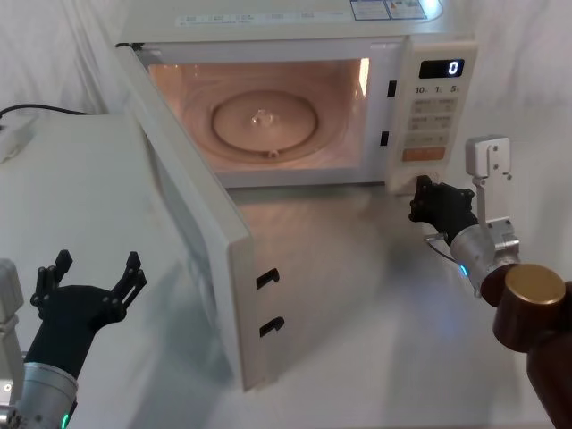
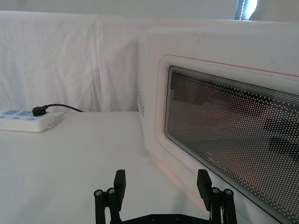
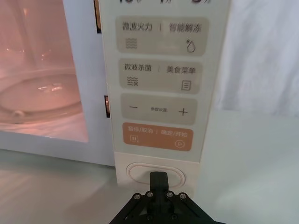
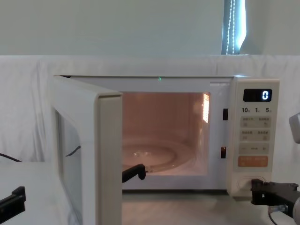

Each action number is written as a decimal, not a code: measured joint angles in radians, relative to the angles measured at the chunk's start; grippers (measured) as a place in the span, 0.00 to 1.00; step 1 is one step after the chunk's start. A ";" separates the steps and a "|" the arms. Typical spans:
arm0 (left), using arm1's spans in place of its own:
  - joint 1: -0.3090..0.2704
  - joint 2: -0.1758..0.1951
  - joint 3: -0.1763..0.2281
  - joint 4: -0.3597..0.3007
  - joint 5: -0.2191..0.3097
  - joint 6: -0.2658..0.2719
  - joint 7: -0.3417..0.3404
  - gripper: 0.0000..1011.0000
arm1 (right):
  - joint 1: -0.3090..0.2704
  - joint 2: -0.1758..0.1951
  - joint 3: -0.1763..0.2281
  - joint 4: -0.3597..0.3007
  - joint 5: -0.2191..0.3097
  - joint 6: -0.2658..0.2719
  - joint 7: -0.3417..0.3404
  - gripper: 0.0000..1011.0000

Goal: Press the button to open the microwave door with one hand; close the microwave door with the other hand.

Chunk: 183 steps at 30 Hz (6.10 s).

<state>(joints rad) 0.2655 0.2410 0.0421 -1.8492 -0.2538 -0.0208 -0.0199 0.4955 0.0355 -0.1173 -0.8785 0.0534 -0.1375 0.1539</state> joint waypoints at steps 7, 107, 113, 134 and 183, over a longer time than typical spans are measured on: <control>0.000 0.000 0.000 0.000 0.000 0.000 0.000 0.99 | -0.075 0.009 -0.001 -0.123 0.003 0.035 -0.006 0.00; 0.000 0.000 0.000 0.000 0.000 0.000 0.000 0.00 | -0.424 -0.021 -0.016 -0.546 -0.058 -0.024 -0.090 0.00; 0.000 0.000 0.000 0.000 0.000 0.000 0.000 0.00 | -0.424 -0.021 -0.016 -0.546 -0.058 -0.024 -0.090 0.00; -0.111 -0.046 0.000 0.008 0.059 0.027 -0.023 0.00 | -0.424 -0.021 -0.016 -0.546 -0.058 -0.024 -0.090 0.00; -0.442 -0.119 0.115 0.220 0.127 0.053 -0.153 0.00 | -0.424 -0.021 -0.016 -0.546 -0.058 -0.024 -0.090 0.00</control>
<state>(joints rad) -0.1769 0.1222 0.1567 -1.6293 -0.1264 0.0326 -0.1733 0.0716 0.0145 -0.1334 -1.4246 -0.0043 -0.1619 0.0643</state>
